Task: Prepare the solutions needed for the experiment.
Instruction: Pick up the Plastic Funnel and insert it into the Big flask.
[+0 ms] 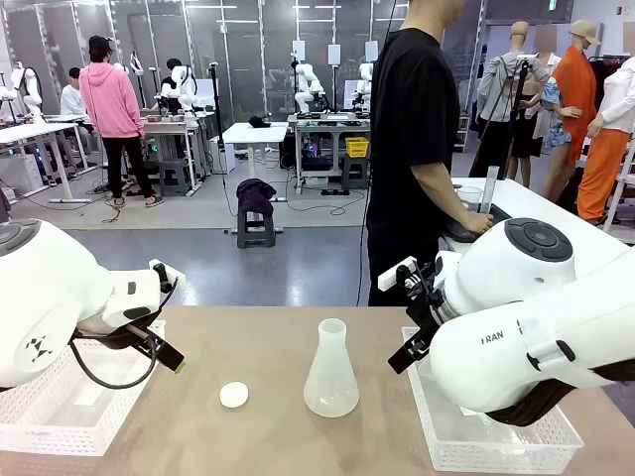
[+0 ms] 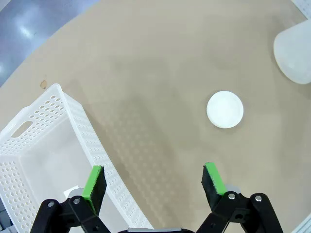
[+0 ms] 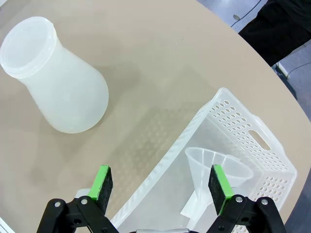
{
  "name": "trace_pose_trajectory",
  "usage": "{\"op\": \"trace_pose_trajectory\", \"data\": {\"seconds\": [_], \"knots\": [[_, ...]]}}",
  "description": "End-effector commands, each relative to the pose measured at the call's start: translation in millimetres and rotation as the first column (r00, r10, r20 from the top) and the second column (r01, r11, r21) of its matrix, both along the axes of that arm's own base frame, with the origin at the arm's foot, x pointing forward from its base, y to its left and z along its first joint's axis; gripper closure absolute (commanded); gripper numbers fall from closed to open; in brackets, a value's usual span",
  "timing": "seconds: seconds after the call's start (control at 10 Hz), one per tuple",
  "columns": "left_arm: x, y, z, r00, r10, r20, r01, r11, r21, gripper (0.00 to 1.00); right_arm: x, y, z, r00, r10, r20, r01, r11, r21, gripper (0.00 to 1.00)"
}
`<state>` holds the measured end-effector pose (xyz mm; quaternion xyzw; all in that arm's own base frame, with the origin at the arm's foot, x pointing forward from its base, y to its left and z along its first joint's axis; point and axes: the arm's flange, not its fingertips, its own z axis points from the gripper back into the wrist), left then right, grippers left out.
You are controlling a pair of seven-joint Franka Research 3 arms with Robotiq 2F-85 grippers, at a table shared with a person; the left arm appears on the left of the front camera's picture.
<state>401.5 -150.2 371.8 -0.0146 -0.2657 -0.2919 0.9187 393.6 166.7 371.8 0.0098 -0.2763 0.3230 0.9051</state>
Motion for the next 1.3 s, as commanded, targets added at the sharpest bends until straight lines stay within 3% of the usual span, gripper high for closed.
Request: {"op": "trace_pose_trajectory", "data": {"seconds": [0.0, 0.3, 0.8, 1.0, 1.2], "knots": [[0, 0, 0, 1.000, 0.000, 0.000, 0.000, 1.000, 0.000, 0.00, 0, 0, 0, 1.000, -0.002, -0.001, 0.002, 1.000, 0.001, 0.00], [0, 0, 0, 1.000, 0.000, 0.000, 0.000, 1.000, 0.000, 0.00, 0, 0, 0, 1.000, 0.000, 0.000, 0.000, 1.000, 0.000, 0.00], [-34, 5, 60, 0.992, -0.039, 0.118, 0.036, 0.999, 0.027, 0.00, -38, -8, 67, 0.992, -0.083, 0.090, 0.086, 0.996, -0.023, 0.00], [-48, 10, 74, 0.993, -0.052, 0.103, 0.051, 0.999, 0.008, 0.00, -51, -13, 84, 0.989, -0.113, 0.090, 0.113, 0.994, 0.009, 0.00], [-45, 26, 84, 0.995, -0.077, 0.071, 0.082, 0.994, -0.067, 0.00, -53, -21, 94, 0.987, -0.152, 0.056, 0.148, 0.986, 0.080, 0.00]]}}
